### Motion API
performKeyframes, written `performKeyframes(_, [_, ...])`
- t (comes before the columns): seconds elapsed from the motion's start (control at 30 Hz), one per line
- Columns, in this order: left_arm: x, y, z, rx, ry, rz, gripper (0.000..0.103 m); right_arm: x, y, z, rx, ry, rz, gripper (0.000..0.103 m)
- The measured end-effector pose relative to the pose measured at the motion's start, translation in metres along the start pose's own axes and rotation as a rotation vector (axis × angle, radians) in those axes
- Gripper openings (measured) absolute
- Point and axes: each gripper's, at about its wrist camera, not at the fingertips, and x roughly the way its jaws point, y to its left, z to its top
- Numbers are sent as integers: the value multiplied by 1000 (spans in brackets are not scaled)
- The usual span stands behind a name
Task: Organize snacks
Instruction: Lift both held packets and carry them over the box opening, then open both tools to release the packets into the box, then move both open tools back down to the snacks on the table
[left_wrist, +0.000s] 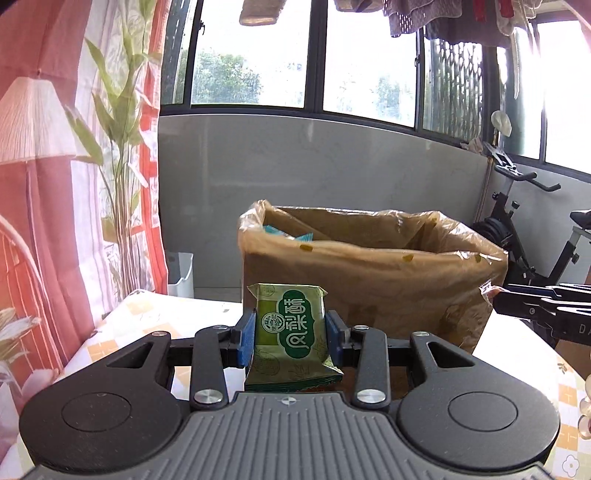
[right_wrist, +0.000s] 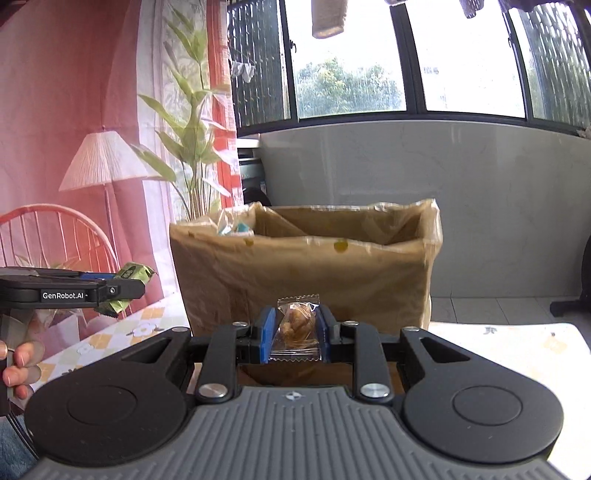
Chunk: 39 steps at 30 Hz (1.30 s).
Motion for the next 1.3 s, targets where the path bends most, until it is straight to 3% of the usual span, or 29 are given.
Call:
performKeyframes(0.17, [27,-18,50,10,-30,-43,41,17,-10,52,-45,-34,-33,26])
performKeyframes(0.27, [48,-28,69,11,-39,-26,41,41,-24,69,-37,-30,-94,26])
performKeyframes(0.43, [84,-34,90,-25,3,-31,41,76,-38,72,18,12,-116,26])
performKeyframes(0.73, [117,-27,82,-6,63,-2,44,94,-46,60,72,57,-119,29])
performKeyframes(0.77, [118,-25,81,-12,73,0,52,93,-46,61,77,60,-119,32])
performKeyframes(0.83, [117,-17,80,-29,72,2,59,91,-48,62,77,58,-114,44])
performKeyframes(1.03, [95,-9,77,-34,61,-1,60,73,-42,62,45,27,-104,45])
performKeyframes(1.17, [72,-2,75,-22,44,-2,71,55,-36,59,27,-2,-88,45])
performKeyframes(1.3, [47,7,71,-30,15,-9,72,35,-30,54,8,-30,-68,49])
